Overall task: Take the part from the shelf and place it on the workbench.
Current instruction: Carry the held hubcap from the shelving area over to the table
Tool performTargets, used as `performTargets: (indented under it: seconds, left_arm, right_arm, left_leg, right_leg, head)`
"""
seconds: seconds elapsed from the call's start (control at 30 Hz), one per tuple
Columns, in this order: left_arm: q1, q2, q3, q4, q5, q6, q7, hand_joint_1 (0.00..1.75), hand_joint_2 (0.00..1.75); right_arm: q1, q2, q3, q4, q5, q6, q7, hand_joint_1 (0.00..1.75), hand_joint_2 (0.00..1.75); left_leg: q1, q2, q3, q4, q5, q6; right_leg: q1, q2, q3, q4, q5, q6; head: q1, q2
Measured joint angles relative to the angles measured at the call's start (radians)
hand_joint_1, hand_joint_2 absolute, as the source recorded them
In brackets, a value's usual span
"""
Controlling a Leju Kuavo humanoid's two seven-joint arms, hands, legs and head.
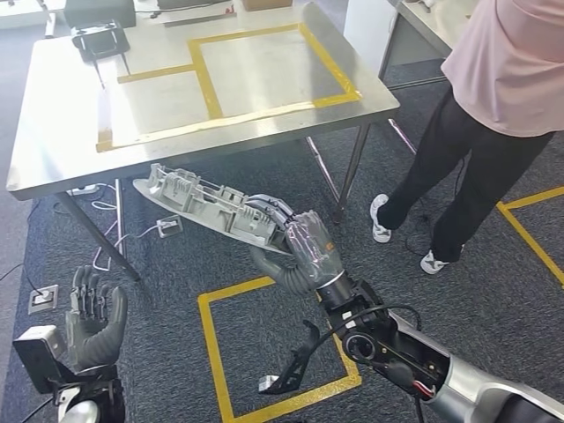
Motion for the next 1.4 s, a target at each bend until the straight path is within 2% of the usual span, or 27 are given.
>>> performTargets:
  seconds: [0.43, 0.6, 0.7, 0.77, 0.87, 0.9, 0.93, 0.97, 1.03, 1.07, 1.1, 1.13, 1.2, 1.23, 1.27, 1.33, 1.37, 1.4]
  left_arm:
    - [0.000, 0.001, 0.000, 0.000, -0.009, 0.003, 0.009, 0.00, 1.75]
    - [0.000, 0.001, 0.000, 0.000, -0.014, 0.003, 0.014, 0.00, 1.75]
    - [0.000, 0.000, 0.000, 0.000, -0.016, 0.003, 0.014, 0.00, 1.75]
    - [-0.001, 0.000, 0.000, -0.001, -0.017, 0.003, 0.014, 0.00, 1.75]
    - [0.000, -0.002, 0.000, -0.001, -0.018, 0.003, 0.014, 0.00, 1.75]
    - [0.000, -0.002, 0.000, -0.001, -0.018, 0.003, 0.014, 0.00, 1.75]
    - [0.001, -0.002, 0.000, -0.001, -0.017, 0.003, 0.015, 0.00, 1.75]
    - [0.002, -0.002, 0.000, -0.001, -0.018, 0.004, 0.015, 0.00, 1.75]
    - [0.003, -0.002, 0.000, -0.001, -0.018, 0.008, 0.014, 0.00, 1.75]
    - [0.003, -0.001, 0.000, -0.001, -0.018, 0.010, 0.014, 0.00, 1.75]
    - [0.002, -0.001, 0.000, -0.001, -0.018, 0.012, 0.014, 0.00, 1.75]
    - [0.003, -0.001, 0.000, -0.002, -0.018, 0.014, 0.013, 0.00, 1.75]
    - [0.005, -0.001, 0.000, -0.003, -0.018, 0.017, 0.012, 0.00, 1.75]
    - [0.005, -0.001, 0.000, -0.004, -0.018, 0.018, 0.011, 0.00, 1.75]
    - [0.005, -0.001, 0.000, -0.006, -0.018, 0.019, 0.010, 0.00, 1.75]
    - [0.006, -0.001, 0.000, -0.007, -0.018, 0.020, 0.008, 0.00, 1.75]
    - [0.010, -0.001, 0.000, -0.007, -0.018, 0.020, 0.008, 0.00, 1.75]
    - [0.014, -0.001, 0.000, -0.007, -0.018, 0.020, 0.008, 0.00, 1.75]
  right_arm:
    - [0.000, 0.000, 0.000, -0.003, 0.003, 0.003, 0.001, 1.75, 1.75]
    - [0.000, 0.000, 0.000, -0.003, 0.003, 0.004, 0.009, 1.75, 1.75]
    - [0.000, 0.000, -0.001, -0.006, 0.003, 0.004, 0.009, 1.75, 1.75]
    - [0.000, 0.000, -0.001, -0.010, 0.003, 0.004, 0.009, 1.75, 1.75]
    - [0.002, 0.000, -0.002, -0.011, 0.003, 0.004, 0.008, 1.75, 1.75]
    - [0.003, 0.000, -0.002, -0.011, 0.003, 0.004, 0.009, 1.75, 1.75]
    - [0.004, 0.000, -0.002, -0.011, 0.002, 0.004, 0.009, 1.75, 1.75]
    - [0.005, 0.000, -0.002, -0.011, 0.001, 0.004, 0.008, 1.75, 1.75]
    - [0.005, -0.001, -0.002, -0.011, -0.004, 0.004, 0.006, 1.75, 1.75]
    - [0.003, -0.001, -0.001, -0.011, -0.007, 0.004, 0.005, 1.75, 1.75]
    - [0.003, -0.001, -0.001, -0.011, -0.010, 0.004, 0.003, 1.75, 1.75]
    - [0.003, -0.001, -0.001, -0.011, -0.012, 0.004, 0.000, 1.75, 1.75]
    - [0.003, -0.001, -0.002, -0.011, -0.015, 0.004, -0.002, 1.75, 1.75]
    - [0.002, -0.002, -0.002, -0.011, -0.016, 0.004, -0.003, 1.75, 1.75]
    - [0.001, -0.002, -0.002, -0.011, -0.017, 0.005, -0.004, 1.75, 1.75]
    - [-0.002, -0.002, -0.001, -0.011, -0.020, 0.006, -0.006, 1.75, 1.75]
    - [-0.003, -0.002, -0.001, -0.011, -0.022, 0.006, -0.008, 1.75, 1.75]
    - [-0.003, -0.002, 0.000, -0.011, -0.025, 0.006, -0.008, 1.75, 1.75]
  left_leg:
    - [0.000, 0.000, 0.000, 0.002, -0.010, 0.006]
    - [-0.007, 0.000, 0.000, 0.003, -0.012, 0.013]
    - [-0.003, 0.002, 0.006, -0.006, -0.008, 0.023]
    - [0.002, 0.004, 0.020, -0.013, -0.004, 0.029]
    - [0.004, 0.004, 0.030, -0.016, -0.005, 0.032]
    - [0.005, 0.004, 0.032, -0.015, -0.009, 0.031]
    - [0.005, 0.002, 0.035, -0.015, -0.014, 0.029]
    - [0.007, 0.001, 0.040, -0.015, -0.020, 0.026]
    - [0.009, -0.001, 0.056, -0.015, -0.034, 0.016]
    - [0.009, -0.001, 0.061, -0.014, -0.041, 0.010]
    - [0.009, -0.001, 0.062, -0.014, -0.046, 0.004]
    - [0.009, 0.000, 0.064, -0.014, -0.050, -0.004]
    - [0.012, 0.001, 0.069, -0.007, -0.056, -0.016]
    - [0.013, 0.002, 0.060, 0.018, -0.054, -0.021]
    - [0.015, 0.002, 0.033, 0.064, -0.050, -0.026]
    - [0.016, 0.003, -0.072, 0.206, -0.054, -0.032]
    - [0.016, 0.003, -0.131, 0.269, -0.073, -0.033]
    - [0.016, 0.003, -0.180, 0.307, -0.097, -0.033]
  right_leg:
    - [-0.003, 0.000, 0.001, -0.001, -0.008, 0.005]
    - [-0.006, 0.000, 0.002, -0.002, -0.006, 0.012]
    - [-0.006, 0.001, 0.001, 0.012, -0.004, 0.020]
    - [-0.006, 0.001, -0.021, 0.064, -0.038, 0.024]
    - [-0.008, 0.000, -0.101, 0.253, -0.131, 0.027]
    - [-0.010, 0.000, -0.120, 0.295, -0.145, 0.028]
    - [-0.013, 0.000, -0.122, 0.299, -0.140, 0.031]
    - [-0.016, -0.001, -0.103, 0.263, -0.117, 0.033]
    - [-0.021, -0.002, -0.033, 0.126, -0.059, 0.038]
    - [-0.019, -0.002, -0.004, 0.067, -0.053, 0.034]
    - [-0.017, -0.001, 0.015, 0.035, -0.055, 0.028]
    - [-0.012, 0.000, 0.022, 0.027, -0.069, 0.018]
    - [-0.010, 0.003, 0.040, 0.022, -0.075, -0.002]
    - [-0.010, 0.004, 0.050, 0.020, -0.082, -0.009]
    - [-0.010, 0.005, 0.063, 0.017, -0.088, -0.015]
    - [-0.011, 0.006, 0.088, 0.014, -0.106, -0.023]
    - [-0.010, 0.006, 0.102, 0.013, -0.118, -0.024]
    - [-0.009, 0.007, 0.118, 0.013, -0.133, -0.025]
  head:
    - [0.000, 0.000]
    - [-0.001, 0.000]
    - [0.000, 0.000]
    - [0.003, 0.000]
    - [0.009, 0.000]
    - [0.010, 0.000]
    - [0.010, 0.000]
    - [0.011, 0.000]
    - [0.011, 0.000]
    - [0.010, 0.000]
    - [0.009, 0.000]
    - [0.007, 0.000]
    - [0.005, 0.000]
    - [0.003, 0.000]
    - [0.001, 0.000]
    - [-0.004, 0.000]
    - [-0.005, 0.000]
    - [-0.005, 0.000]
